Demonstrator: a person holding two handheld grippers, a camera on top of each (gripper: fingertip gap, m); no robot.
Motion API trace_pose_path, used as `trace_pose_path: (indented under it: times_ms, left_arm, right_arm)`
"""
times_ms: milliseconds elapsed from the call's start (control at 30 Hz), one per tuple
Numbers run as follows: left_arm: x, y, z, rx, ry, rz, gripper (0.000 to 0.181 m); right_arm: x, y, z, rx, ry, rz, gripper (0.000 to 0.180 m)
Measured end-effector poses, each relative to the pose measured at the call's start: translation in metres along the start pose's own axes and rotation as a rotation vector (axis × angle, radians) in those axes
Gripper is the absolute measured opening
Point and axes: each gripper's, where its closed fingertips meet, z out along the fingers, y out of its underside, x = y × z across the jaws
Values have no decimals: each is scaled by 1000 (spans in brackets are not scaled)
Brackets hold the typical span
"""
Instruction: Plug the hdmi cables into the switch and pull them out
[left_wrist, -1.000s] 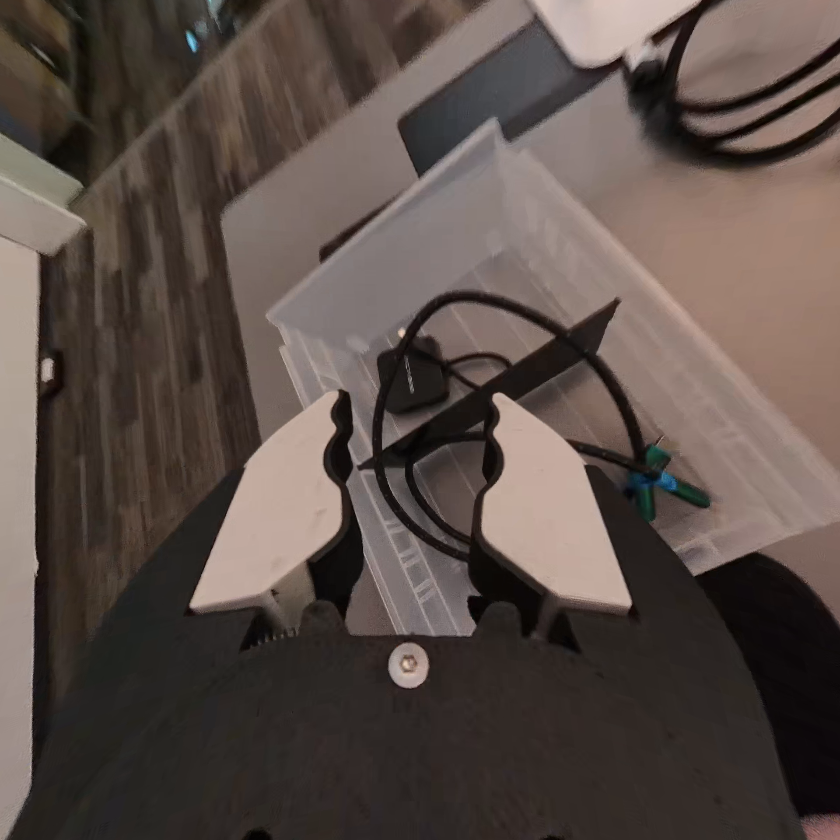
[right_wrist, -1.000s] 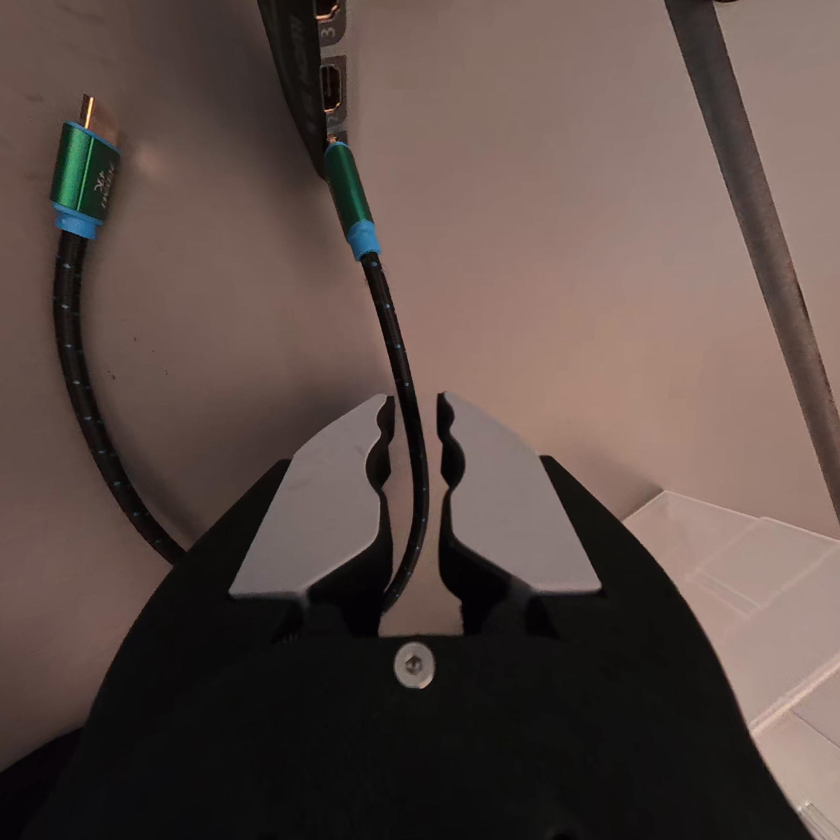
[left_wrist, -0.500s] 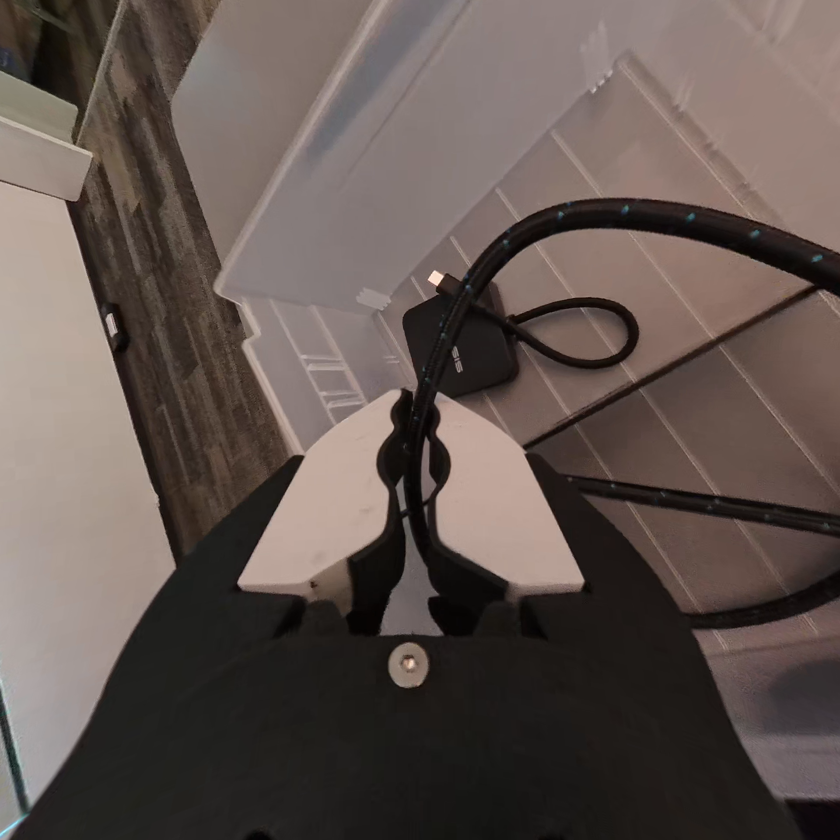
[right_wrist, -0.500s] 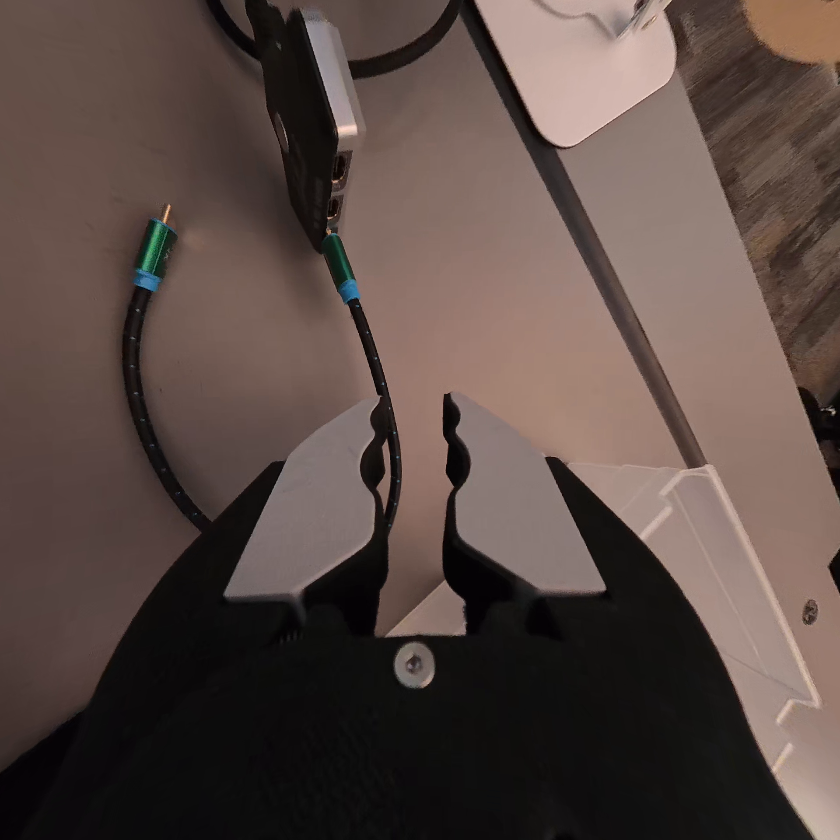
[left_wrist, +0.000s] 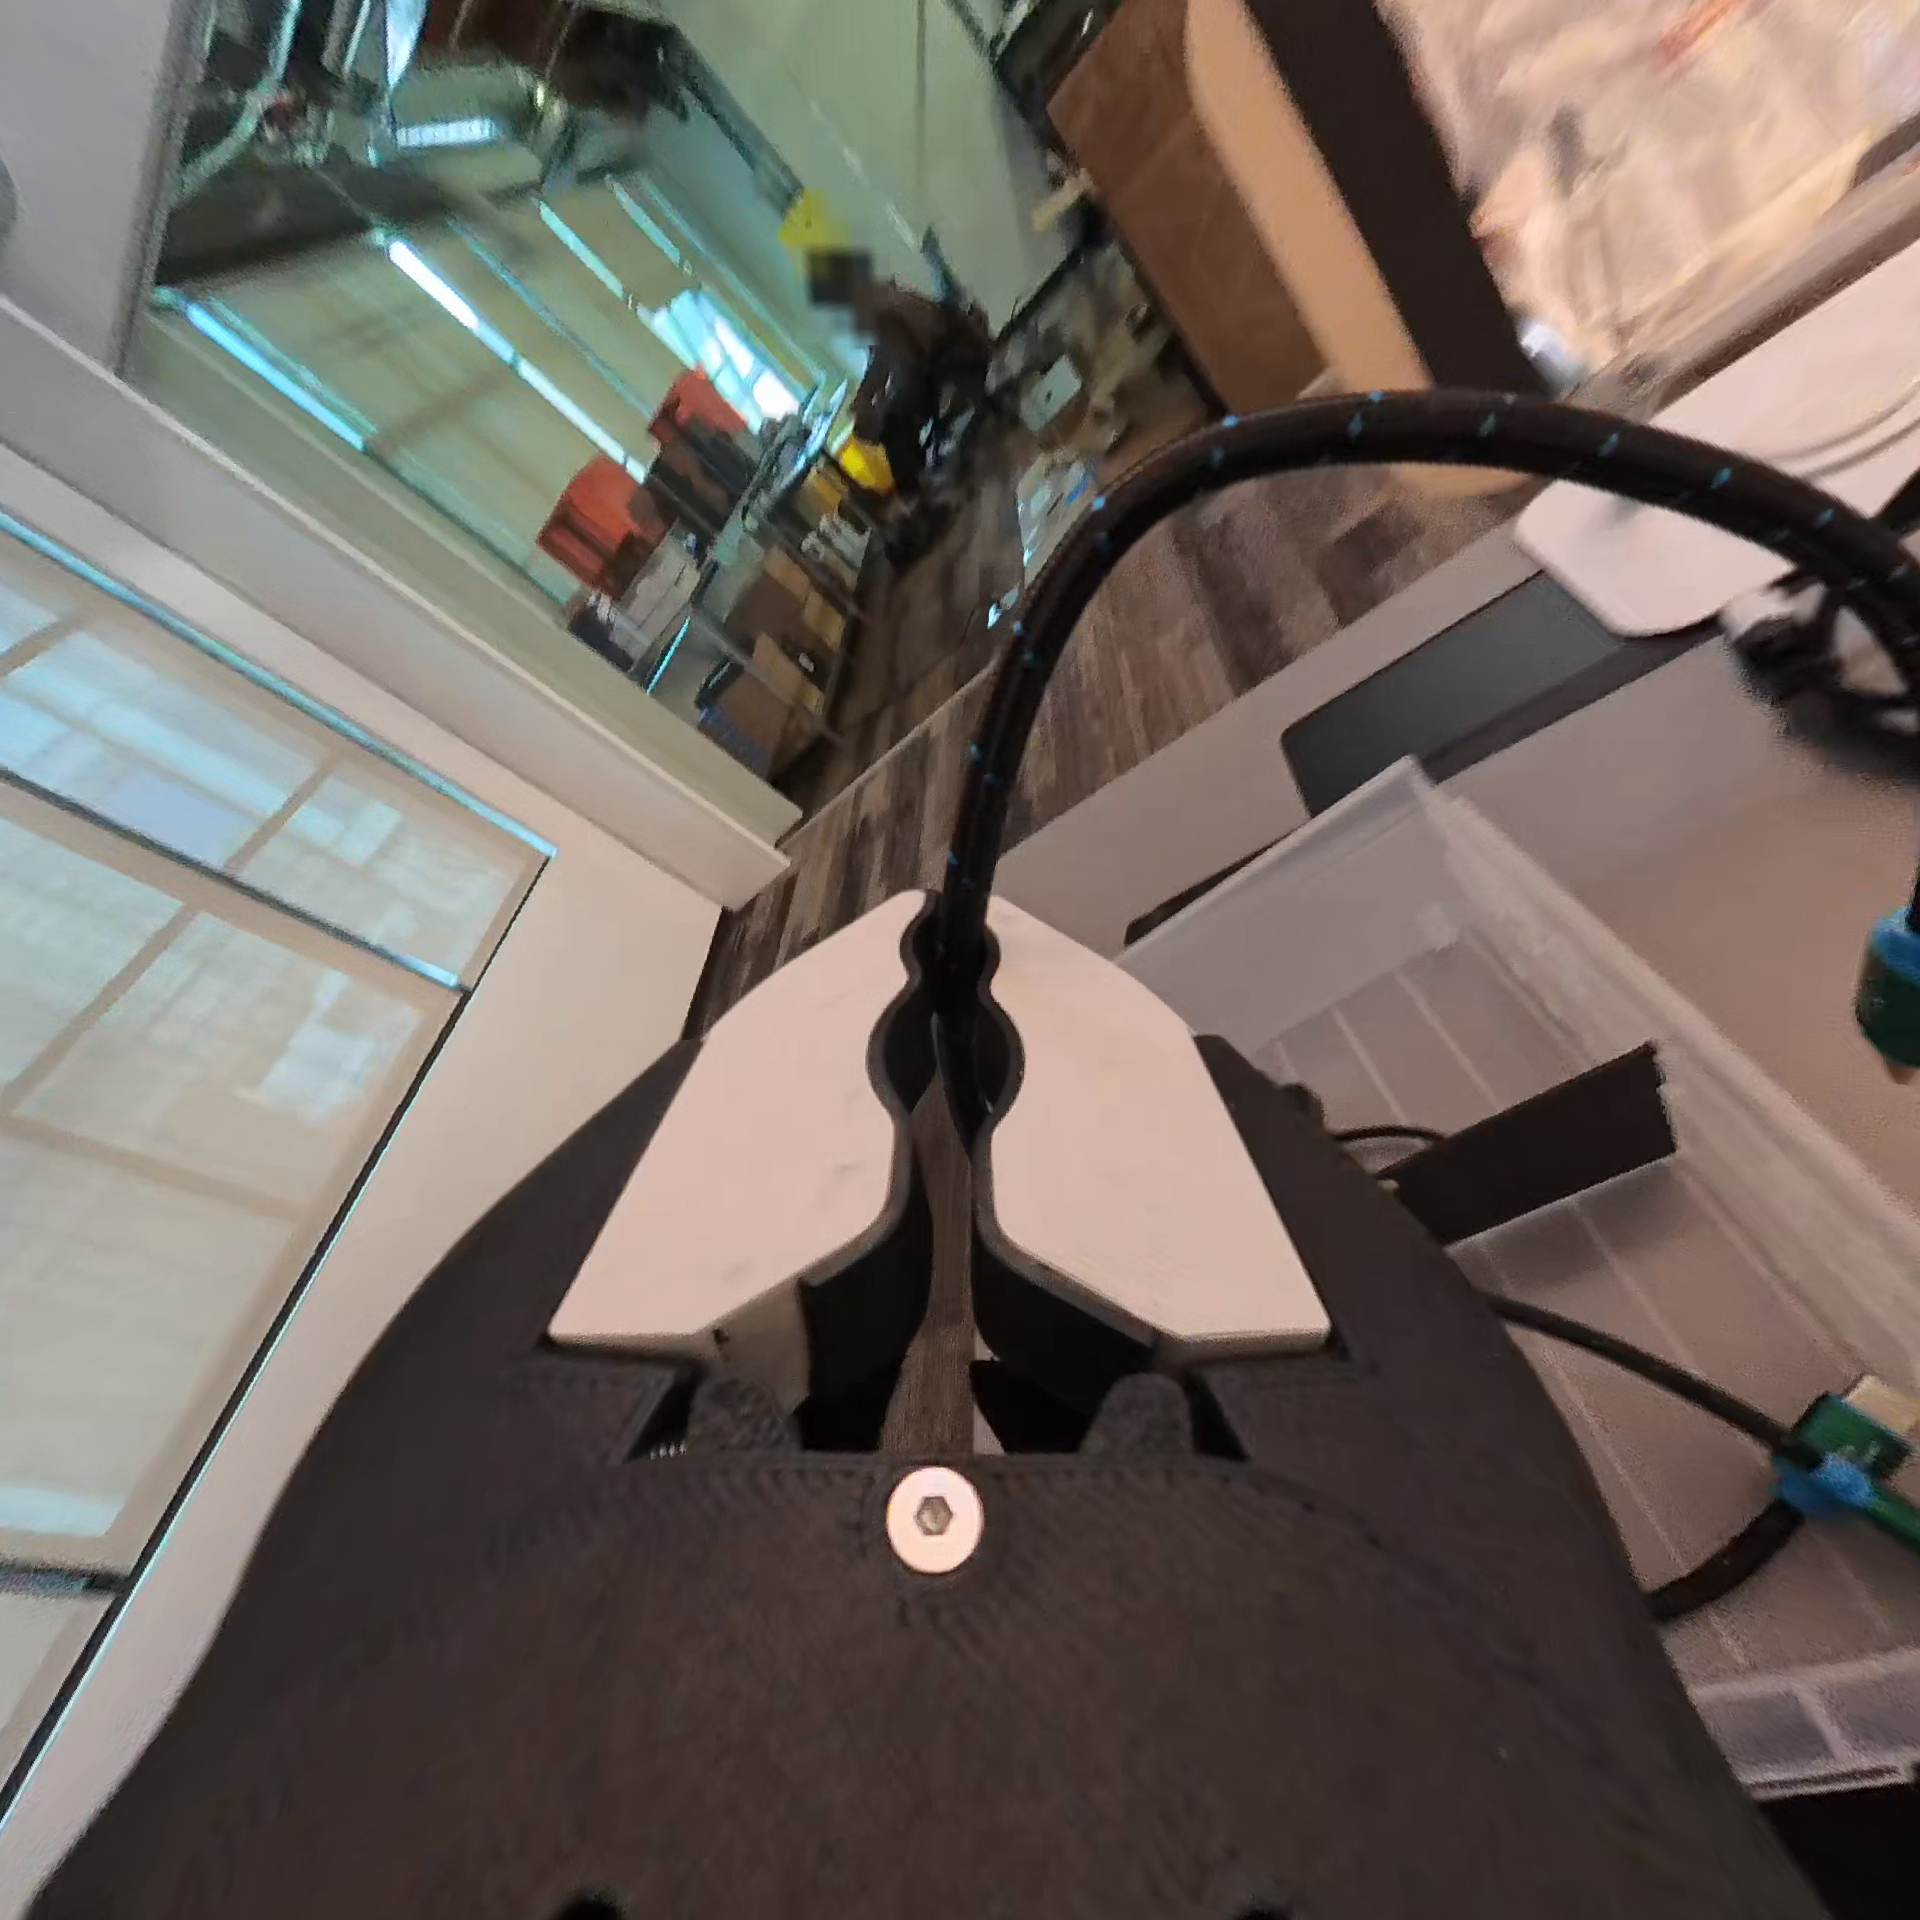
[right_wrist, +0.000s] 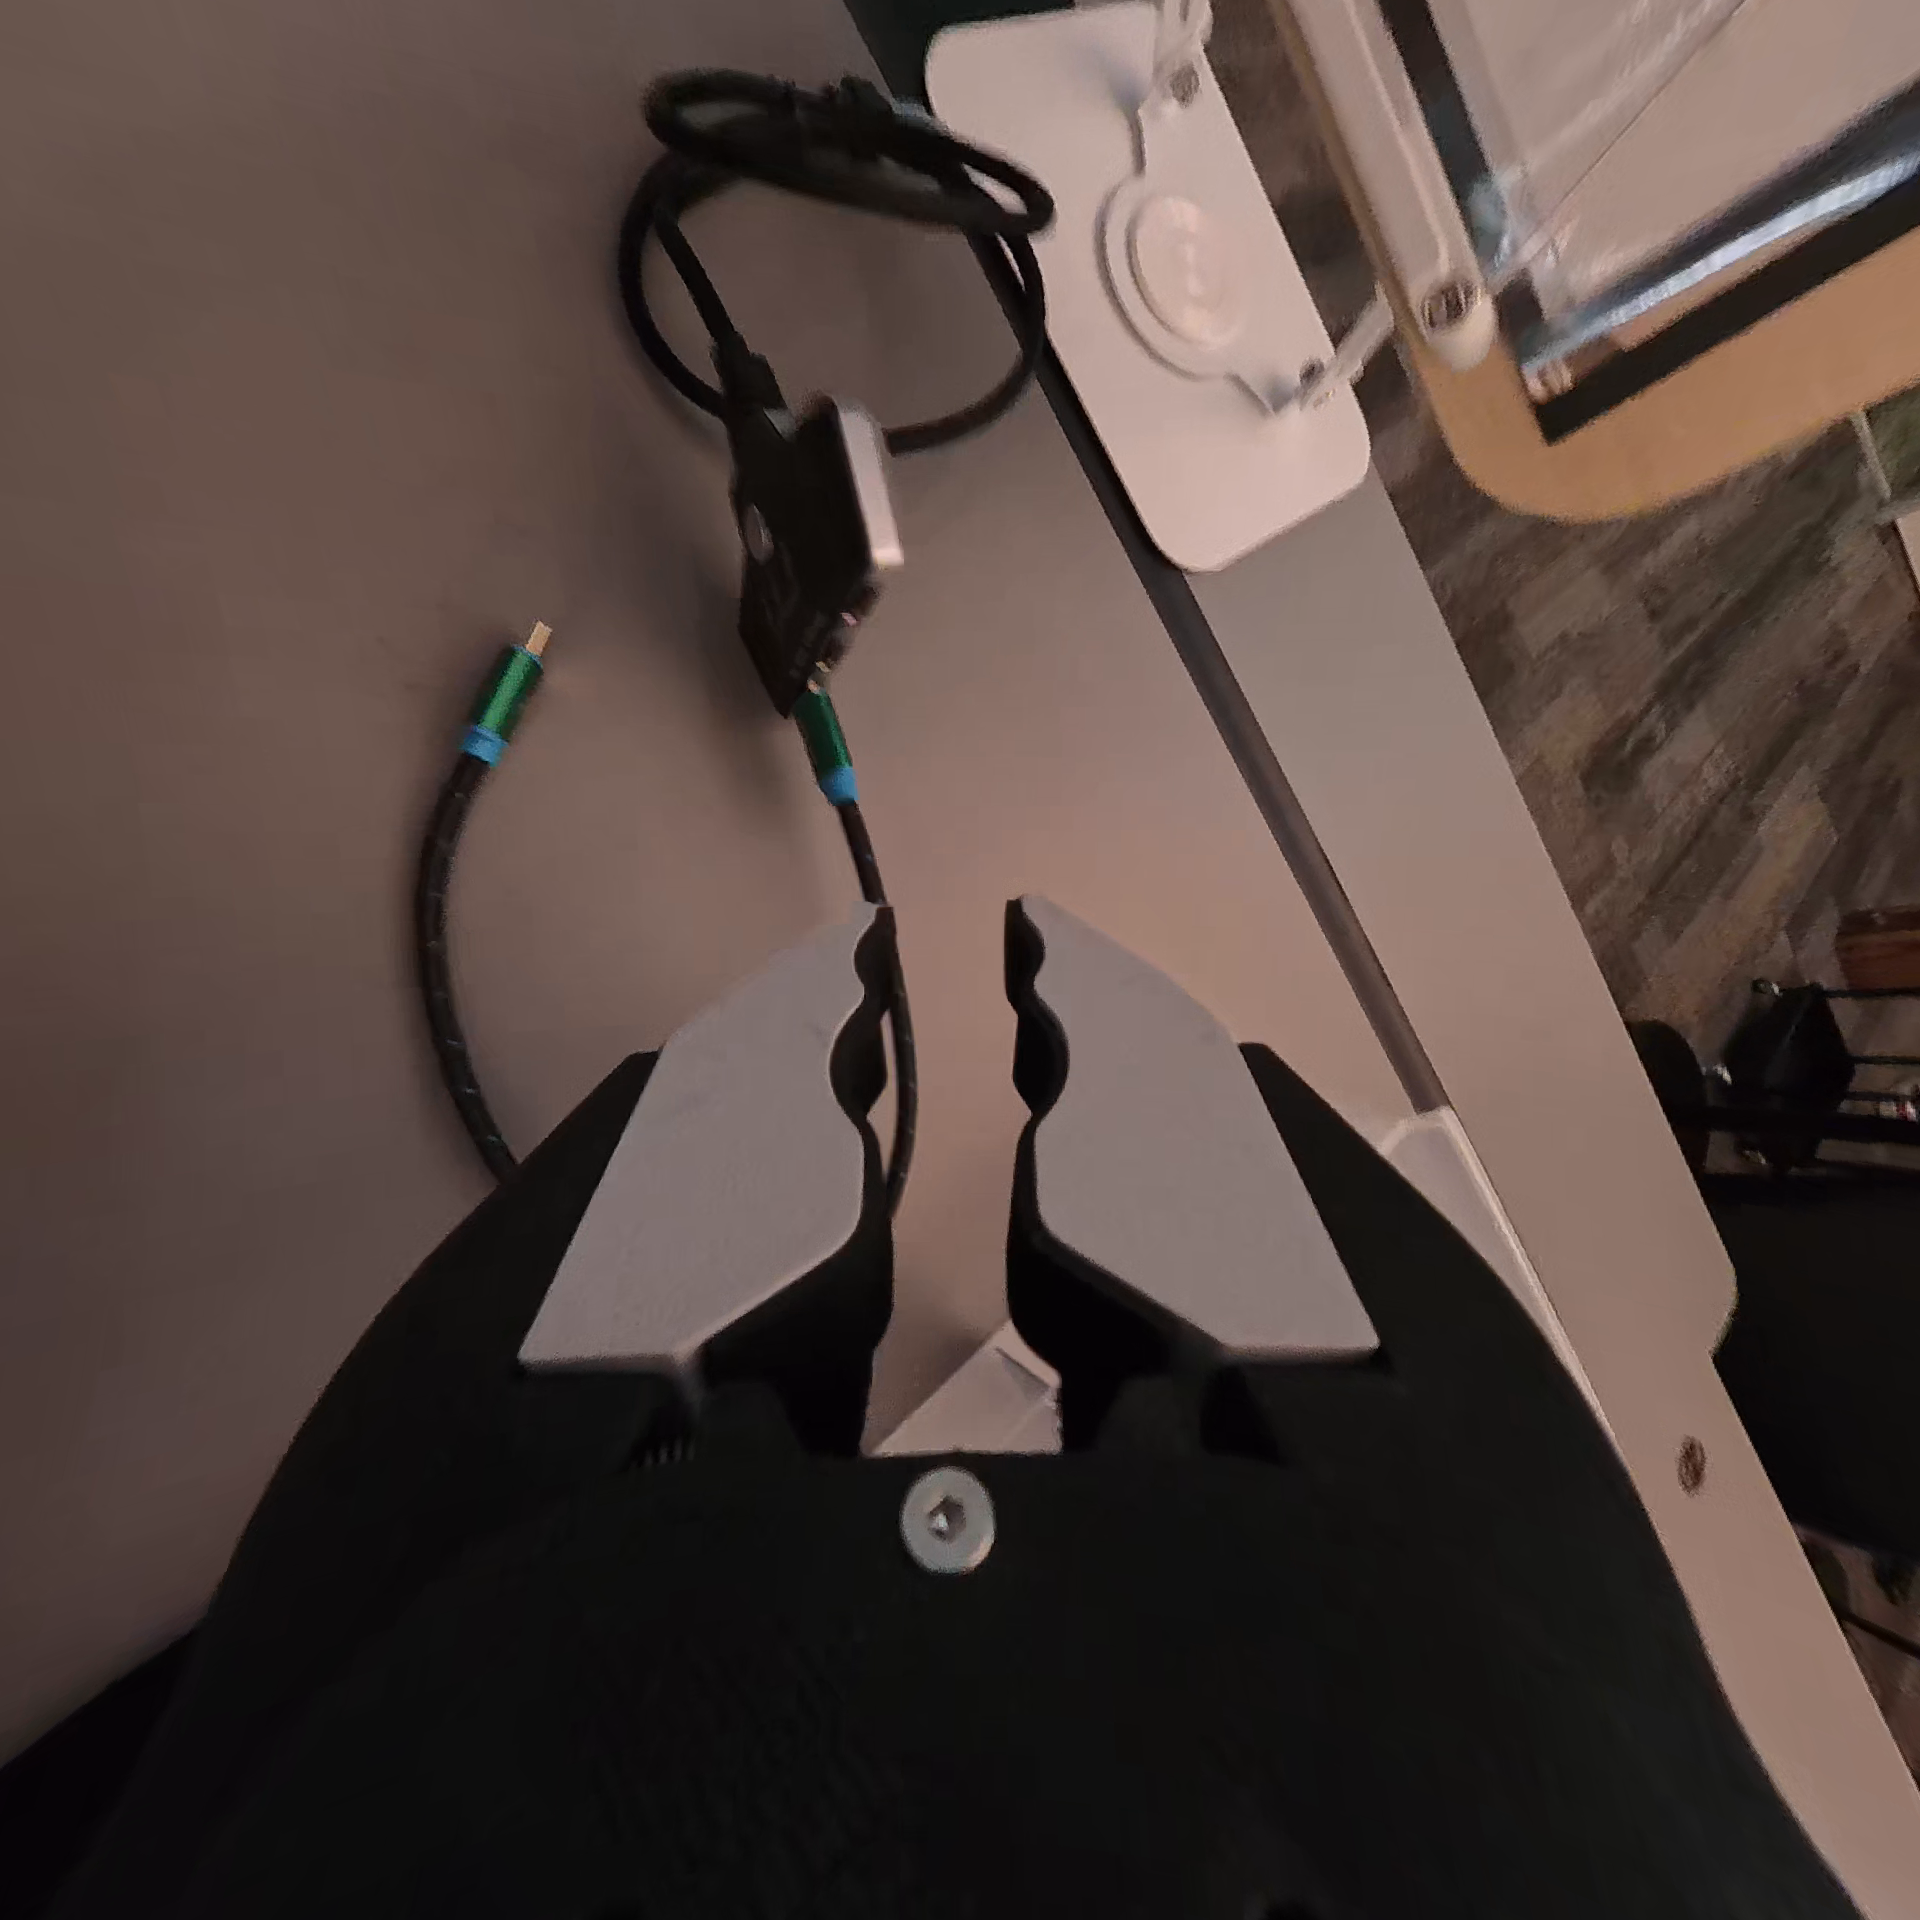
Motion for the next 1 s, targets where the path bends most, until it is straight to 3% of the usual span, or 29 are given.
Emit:
trace_pose_path:
  times_ms: [33,333,600,733,1000]
  left_arm:
    - [3,-10,-3,45,7,4,0]
    - [60,-76,-10,177,67,154,0]
    - [115,-111,-24,361,282,203,0]
    - [134,-122,-33,456,431,145,1]
    - [154,-130,-43,515,568,116,1]
  right_arm:
    - [-5,-8,-4,38,-21,-1,21]
    - [-83,-111,-68,594,-384,19,36]
    - [-126,-106,-63,636,-602,-145,37]
    - [-151,-102,-73,687,-828,-150,42]
    - [-183,-104,-61,685,-911,-206,41]
